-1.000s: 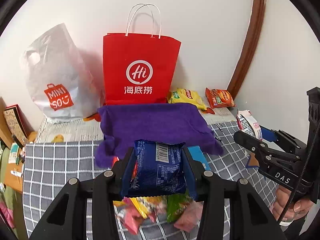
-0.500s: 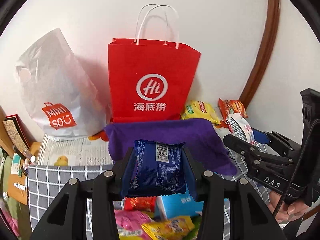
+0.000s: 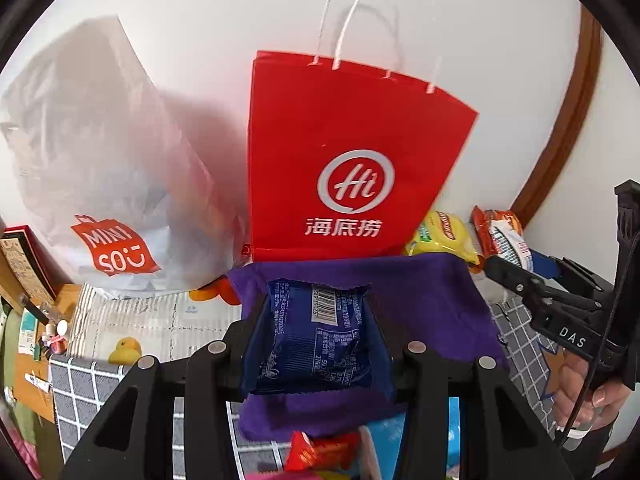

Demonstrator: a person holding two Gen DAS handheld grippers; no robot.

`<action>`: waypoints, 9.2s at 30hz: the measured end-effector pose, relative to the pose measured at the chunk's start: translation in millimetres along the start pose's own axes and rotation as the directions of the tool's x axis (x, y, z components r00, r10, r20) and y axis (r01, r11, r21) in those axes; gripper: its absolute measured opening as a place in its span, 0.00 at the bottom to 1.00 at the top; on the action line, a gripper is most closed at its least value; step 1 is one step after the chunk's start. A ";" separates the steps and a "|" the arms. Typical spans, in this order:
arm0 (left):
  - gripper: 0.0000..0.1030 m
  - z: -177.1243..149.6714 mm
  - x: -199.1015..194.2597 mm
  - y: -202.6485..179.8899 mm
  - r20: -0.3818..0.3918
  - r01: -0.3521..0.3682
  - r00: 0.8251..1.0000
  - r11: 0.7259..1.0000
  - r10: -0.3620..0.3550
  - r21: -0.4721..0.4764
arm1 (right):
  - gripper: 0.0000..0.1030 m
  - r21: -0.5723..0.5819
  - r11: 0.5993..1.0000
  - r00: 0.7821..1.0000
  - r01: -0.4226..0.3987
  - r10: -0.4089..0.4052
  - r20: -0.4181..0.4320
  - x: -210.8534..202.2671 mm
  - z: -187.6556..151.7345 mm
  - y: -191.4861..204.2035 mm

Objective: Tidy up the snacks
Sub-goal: 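Carry the blue packet and white sachet over the purple towel with both grippers, then lower both packets onto the purple towel and open both grippers, then lift both grippers away from the towel back toward the snack pile, then grasp the pink peach candy packet with the right gripper while the left grasps the yellow chip bag, then carry the pink packet and yellow chip bag over the purple towel with both grippers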

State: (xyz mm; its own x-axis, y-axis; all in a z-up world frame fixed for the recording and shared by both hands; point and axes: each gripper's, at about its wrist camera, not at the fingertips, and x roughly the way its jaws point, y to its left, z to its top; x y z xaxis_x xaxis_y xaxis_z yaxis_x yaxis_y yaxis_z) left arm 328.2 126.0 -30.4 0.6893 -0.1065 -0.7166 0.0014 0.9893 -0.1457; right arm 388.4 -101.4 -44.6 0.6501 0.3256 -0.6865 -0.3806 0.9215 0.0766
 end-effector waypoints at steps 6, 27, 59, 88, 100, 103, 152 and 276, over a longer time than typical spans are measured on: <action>0.42 9.7 34.5 12.4 -0.029 0.000 1.000 1.000 0.000 -0.022 | 0.56 -0.002 1.000 0.999 0.004 -0.004 -0.051 37.2 -1.3 -13.9; 0.42 -8.4 134.7 32.4 -0.196 0.009 0.981 0.999 -0.016 -0.036 | 0.56 -0.058 0.998 0.955 -0.005 -0.013 -0.296 133.8 -44.9 -35.0; 0.66 -18.2 160.9 12.2 -0.278 0.079 0.957 0.996 -0.087 -0.043 | 0.84 -0.009 1.000 0.951 -0.026 0.022 -0.307 147.5 -32.9 -39.9; 0.68 4.6 15.8 -8.1 -0.019 0.107 0.994 0.993 -0.106 0.043 | 0.85 0.075 0.991 0.986 0.110 -0.100 -0.133 -19.8 -44.3 -18.5; 0.68 -45.6 -53.7 -13.8 -0.026 0.072 0.997 0.996 -0.070 0.062 | 0.81 0.138 0.987 0.994 0.080 -0.070 -0.080 -93.0 -82.7 -1.1; 0.68 -62.6 -60.9 -10.8 -0.039 0.064 0.997 0.997 -0.062 0.051 | 0.78 0.135 0.987 0.994 0.088 -0.077 -0.078 -100.5 -94.4 3.6; 0.68 -211.1 -70.5 22.5 -0.131 0.082 0.987 0.995 -0.089 -0.062 | 0.66 -0.175 0.982 0.985 -0.069 0.039 -0.171 -88.6 -256.3 75.8; 0.52 -7.7 36.0 -14.9 -0.053 0.075 0.996 0.997 -0.076 -0.011 | 0.66 -0.070 0.997 0.995 0.036 -0.042 -0.089 32.3 -14.4 -2.6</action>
State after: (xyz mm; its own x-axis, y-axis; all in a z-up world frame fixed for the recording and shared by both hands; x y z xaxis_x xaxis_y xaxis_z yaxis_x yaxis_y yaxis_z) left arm 347.5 106.6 -59.2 0.6477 -0.1864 -0.7387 0.0451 0.9773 -0.2070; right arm 400.9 -96.3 -77.4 0.6044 0.2665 -0.7508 -0.4023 0.9155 0.0011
